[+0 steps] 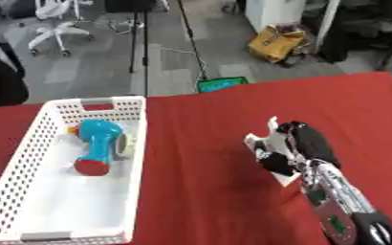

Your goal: Pick up objects on the table and place them in the box.

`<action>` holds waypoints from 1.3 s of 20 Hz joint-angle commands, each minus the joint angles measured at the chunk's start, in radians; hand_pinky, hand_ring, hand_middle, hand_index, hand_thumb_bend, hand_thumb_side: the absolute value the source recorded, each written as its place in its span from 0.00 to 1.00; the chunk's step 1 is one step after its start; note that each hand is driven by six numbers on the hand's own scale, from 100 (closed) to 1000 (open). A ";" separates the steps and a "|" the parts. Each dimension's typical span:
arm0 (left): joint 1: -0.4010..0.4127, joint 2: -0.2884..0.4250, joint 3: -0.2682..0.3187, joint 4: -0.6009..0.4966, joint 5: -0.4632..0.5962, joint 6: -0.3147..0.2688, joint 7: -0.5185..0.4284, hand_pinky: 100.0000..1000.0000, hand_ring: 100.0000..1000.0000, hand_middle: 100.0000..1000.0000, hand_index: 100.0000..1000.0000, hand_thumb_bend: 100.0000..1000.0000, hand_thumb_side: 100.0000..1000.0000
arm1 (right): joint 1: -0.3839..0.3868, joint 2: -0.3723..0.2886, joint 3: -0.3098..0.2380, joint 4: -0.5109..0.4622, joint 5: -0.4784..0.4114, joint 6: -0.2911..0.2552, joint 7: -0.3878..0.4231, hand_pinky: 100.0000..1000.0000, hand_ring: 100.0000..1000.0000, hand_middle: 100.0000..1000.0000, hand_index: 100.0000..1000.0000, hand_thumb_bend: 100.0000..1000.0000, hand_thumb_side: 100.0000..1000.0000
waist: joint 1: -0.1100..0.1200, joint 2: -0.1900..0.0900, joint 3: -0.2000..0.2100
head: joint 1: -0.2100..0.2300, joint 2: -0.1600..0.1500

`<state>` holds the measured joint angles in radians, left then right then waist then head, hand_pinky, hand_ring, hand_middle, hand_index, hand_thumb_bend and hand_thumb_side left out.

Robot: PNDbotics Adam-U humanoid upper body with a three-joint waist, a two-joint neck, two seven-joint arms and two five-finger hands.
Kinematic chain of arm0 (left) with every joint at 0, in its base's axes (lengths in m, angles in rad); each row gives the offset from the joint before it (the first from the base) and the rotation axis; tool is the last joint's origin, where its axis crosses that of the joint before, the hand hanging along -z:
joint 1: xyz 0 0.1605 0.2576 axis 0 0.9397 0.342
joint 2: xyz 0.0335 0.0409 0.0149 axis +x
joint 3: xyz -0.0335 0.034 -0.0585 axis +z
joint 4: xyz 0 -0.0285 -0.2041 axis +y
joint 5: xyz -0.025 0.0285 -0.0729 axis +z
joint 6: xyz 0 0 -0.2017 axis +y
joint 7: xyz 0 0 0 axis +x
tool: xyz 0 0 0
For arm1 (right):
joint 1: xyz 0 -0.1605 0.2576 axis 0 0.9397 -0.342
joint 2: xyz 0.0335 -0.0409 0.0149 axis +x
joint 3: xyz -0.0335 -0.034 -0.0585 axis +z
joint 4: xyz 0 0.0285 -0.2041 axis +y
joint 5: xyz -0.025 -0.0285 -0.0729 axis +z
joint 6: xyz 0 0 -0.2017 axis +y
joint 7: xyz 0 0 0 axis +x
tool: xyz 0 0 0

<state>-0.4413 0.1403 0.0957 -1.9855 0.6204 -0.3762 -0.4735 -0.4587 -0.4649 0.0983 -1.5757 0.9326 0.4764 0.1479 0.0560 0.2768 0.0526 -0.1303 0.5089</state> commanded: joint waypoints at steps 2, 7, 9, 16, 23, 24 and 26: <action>-0.014 0.008 -0.001 -0.015 0.003 0.005 0.002 0.94 0.89 0.91 0.96 0.00 0.95 | -0.023 -0.043 -0.014 -0.058 0.006 0.001 0.002 0.96 0.90 0.47 0.47 0.00 0.48 | -0.008 -0.026 -0.001 | 0.004 0.002; -0.013 0.010 -0.001 -0.015 0.002 0.006 0.004 0.94 0.89 0.91 0.96 0.00 0.95 | -0.042 -0.065 -0.012 -0.107 -0.006 0.001 0.007 0.95 0.89 0.45 0.45 0.00 0.47 | -0.013 -0.029 -0.002 | 0.008 0.003; -0.012 0.010 -0.001 -0.015 0.002 0.007 0.004 0.94 0.89 0.91 0.96 0.00 0.95 | -0.051 -0.076 -0.011 -0.131 -0.014 0.000 0.007 0.95 0.89 0.45 0.45 0.00 0.47 | -0.015 -0.030 -0.001 | 0.010 0.003; -0.010 0.012 -0.003 -0.015 0.001 0.010 0.005 0.94 0.89 0.91 0.96 0.00 0.95 | -0.091 -0.109 0.000 -0.202 -0.044 -0.006 0.013 0.95 0.89 0.44 0.44 0.00 0.47 | -0.023 -0.033 0.002 | 0.009 0.006; -0.008 0.014 -0.005 -0.015 0.001 0.014 0.004 0.94 0.89 0.91 0.96 0.00 0.95 | -0.169 -0.125 0.031 -0.241 -0.069 -0.021 0.038 0.94 0.88 0.43 0.43 0.00 0.47 | -0.033 -0.035 0.013 | 0.006 0.011; -0.007 0.014 -0.005 -0.015 0.001 0.015 0.005 0.94 0.89 0.91 0.96 0.00 0.95 | -0.185 -0.124 0.036 -0.245 -0.073 -0.025 0.042 0.94 0.88 0.43 0.43 0.00 0.47 | -0.035 -0.036 0.016 | 0.005 0.012; -0.007 0.014 -0.006 -0.015 0.001 0.016 0.005 0.94 0.89 0.91 0.96 0.00 0.95 | -0.212 -0.122 0.045 -0.248 -0.078 -0.031 0.049 0.94 0.88 0.43 0.43 0.00 0.47 | -0.039 -0.038 0.021 | 0.002 0.013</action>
<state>-0.4401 0.1405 0.0912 -1.9855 0.6204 -0.3639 -0.4695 -0.6496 -0.5597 0.1439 -1.7961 0.8672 0.4501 0.1919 0.0176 0.2621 0.0736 -0.1248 0.5182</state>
